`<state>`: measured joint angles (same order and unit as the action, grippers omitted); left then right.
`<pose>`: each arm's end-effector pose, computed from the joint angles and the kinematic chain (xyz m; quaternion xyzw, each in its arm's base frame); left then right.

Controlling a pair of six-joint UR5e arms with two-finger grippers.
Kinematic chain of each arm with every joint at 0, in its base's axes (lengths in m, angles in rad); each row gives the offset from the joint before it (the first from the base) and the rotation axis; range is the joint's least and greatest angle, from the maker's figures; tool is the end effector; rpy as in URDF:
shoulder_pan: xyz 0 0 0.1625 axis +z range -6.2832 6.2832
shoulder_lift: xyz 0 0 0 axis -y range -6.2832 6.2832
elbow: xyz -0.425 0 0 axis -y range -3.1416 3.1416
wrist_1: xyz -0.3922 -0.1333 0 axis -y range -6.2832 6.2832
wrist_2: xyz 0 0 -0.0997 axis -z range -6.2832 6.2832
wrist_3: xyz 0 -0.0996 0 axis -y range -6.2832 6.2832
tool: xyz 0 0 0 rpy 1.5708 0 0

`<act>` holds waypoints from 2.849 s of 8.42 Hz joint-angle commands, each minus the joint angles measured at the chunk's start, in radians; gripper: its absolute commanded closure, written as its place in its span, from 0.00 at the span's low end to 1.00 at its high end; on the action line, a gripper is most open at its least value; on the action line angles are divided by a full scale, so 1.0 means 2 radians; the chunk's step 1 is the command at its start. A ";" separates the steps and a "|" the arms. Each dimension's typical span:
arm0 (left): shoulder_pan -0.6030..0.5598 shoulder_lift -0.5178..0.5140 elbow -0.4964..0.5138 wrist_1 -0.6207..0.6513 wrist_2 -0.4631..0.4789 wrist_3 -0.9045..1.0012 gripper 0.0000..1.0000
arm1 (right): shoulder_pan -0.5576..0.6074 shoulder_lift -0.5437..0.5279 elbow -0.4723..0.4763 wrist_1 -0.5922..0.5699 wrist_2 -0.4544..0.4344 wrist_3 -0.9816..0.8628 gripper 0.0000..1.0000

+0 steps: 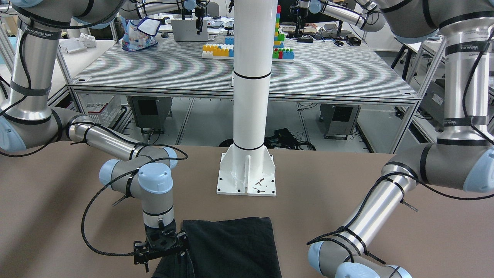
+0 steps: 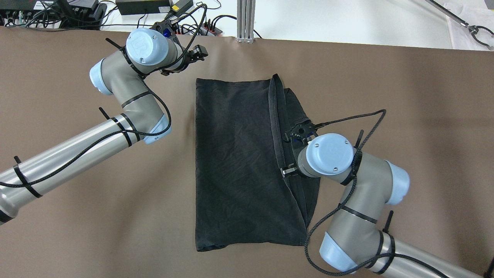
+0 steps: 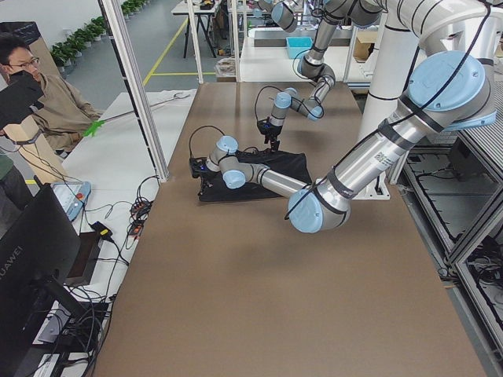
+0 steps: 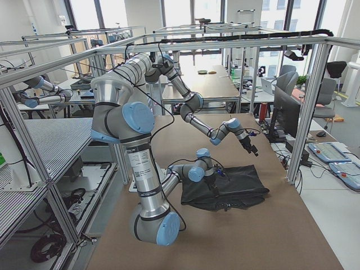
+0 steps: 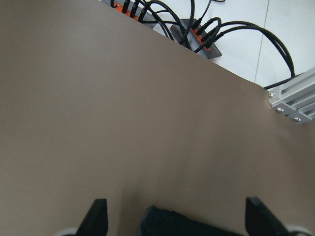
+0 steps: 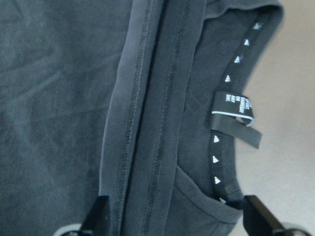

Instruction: Fold clothes

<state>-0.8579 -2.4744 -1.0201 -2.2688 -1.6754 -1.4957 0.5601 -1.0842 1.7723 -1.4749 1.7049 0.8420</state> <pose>0.4547 -0.7138 0.2526 0.1849 0.4677 -0.3053 0.8086 -0.4802 -0.4427 0.2886 0.1795 -0.3419 -0.1032 0.9166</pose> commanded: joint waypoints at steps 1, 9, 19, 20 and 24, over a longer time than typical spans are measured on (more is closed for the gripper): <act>0.000 0.001 0.000 0.000 0.000 -0.001 0.00 | -0.015 0.047 -0.070 0.003 -0.021 0.018 0.05; 0.008 -0.001 -0.002 0.001 0.001 -0.014 0.00 | 0.024 -0.016 -0.065 0.039 -0.017 -0.068 0.05; 0.006 0.000 -0.003 0.001 0.000 -0.018 0.00 | 0.064 0.101 -0.203 0.085 -0.023 -0.059 0.05; 0.006 0.000 -0.003 0.002 0.002 -0.018 0.00 | 0.066 0.102 -0.224 0.110 -0.036 -0.064 0.05; 0.006 0.004 -0.032 0.035 0.001 -0.018 0.00 | 0.115 0.099 -0.229 0.114 -0.031 -0.106 0.05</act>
<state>-0.8462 -2.4698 -1.0418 -2.2545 -1.6726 -1.5313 0.7624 -0.8946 1.3187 -1.2508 1.6375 0.6443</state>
